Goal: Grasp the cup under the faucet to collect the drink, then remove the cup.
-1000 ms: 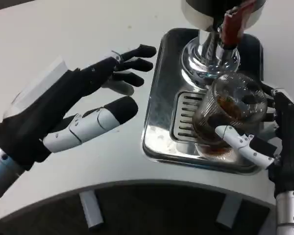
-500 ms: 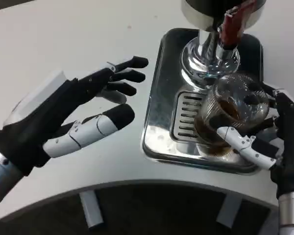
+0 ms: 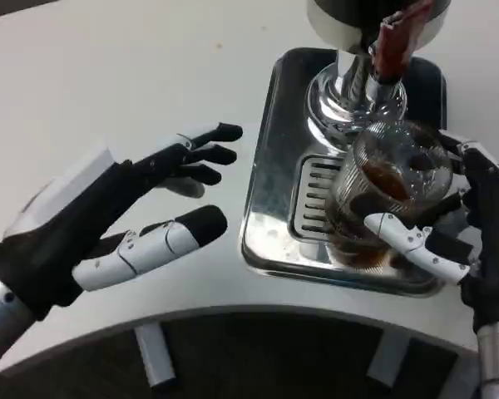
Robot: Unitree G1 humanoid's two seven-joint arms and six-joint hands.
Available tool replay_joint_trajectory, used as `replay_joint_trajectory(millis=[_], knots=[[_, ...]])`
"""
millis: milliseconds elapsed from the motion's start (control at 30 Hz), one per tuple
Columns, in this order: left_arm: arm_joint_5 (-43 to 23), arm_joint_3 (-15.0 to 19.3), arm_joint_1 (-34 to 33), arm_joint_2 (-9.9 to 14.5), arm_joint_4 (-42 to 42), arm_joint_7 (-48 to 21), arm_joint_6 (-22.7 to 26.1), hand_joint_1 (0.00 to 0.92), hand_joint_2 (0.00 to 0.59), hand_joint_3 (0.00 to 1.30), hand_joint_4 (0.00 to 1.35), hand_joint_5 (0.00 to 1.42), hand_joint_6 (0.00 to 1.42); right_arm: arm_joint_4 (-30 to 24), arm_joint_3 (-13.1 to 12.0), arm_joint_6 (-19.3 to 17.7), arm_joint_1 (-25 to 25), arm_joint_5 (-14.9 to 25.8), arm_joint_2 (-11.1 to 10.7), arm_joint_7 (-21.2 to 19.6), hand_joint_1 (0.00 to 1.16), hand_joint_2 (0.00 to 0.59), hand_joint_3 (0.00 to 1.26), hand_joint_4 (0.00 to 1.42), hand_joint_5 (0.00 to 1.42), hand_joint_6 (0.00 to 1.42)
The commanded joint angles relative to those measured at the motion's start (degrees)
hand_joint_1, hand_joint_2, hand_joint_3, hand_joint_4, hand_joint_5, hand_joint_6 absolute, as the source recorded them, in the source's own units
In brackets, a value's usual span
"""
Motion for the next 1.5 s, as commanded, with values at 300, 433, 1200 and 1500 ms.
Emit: replay_joint_trajectory(millis=[300,433,1200,1500], knots=[[0.24,0.83,2.68,0.62,-0.11,0.61,-2.07,0.000,0.128,0.16,0.19,0.27,0.32,-4.94,-0.23,-2.21,0.93,-0.23,-2.97,3.40,0.77,0.256,0.72,0.80,0.98,1.17],[0.18,1.24,2.61,0.79,-0.08,0.63,-2.04,0.000,0.128,0.16,0.19,0.27,0.32,-5.14,-0.68,-2.20,1.16,-0.16,-4.28,4.67,0.77,0.256,0.72,0.80,0.99,1.18],[8.12,-1.28,0.65,3.12,1.42,1.06,-2.67,0.000,0.125,0.13,0.12,0.16,0.25,-7.30,-5.55,-5.03,4.25,3.57,-9.90,10.40,0.77,0.256,0.74,0.83,1.00,1.19],[13.48,-3.50,0.22,4.47,0.51,0.77,-2.48,0.000,0.119,0.10,0.02,0.06,0.20,-8.35,-6.94,-6.39,5.24,4.38,-11.59,13.05,0.77,0.256,0.75,0.83,1.01,1.21]])
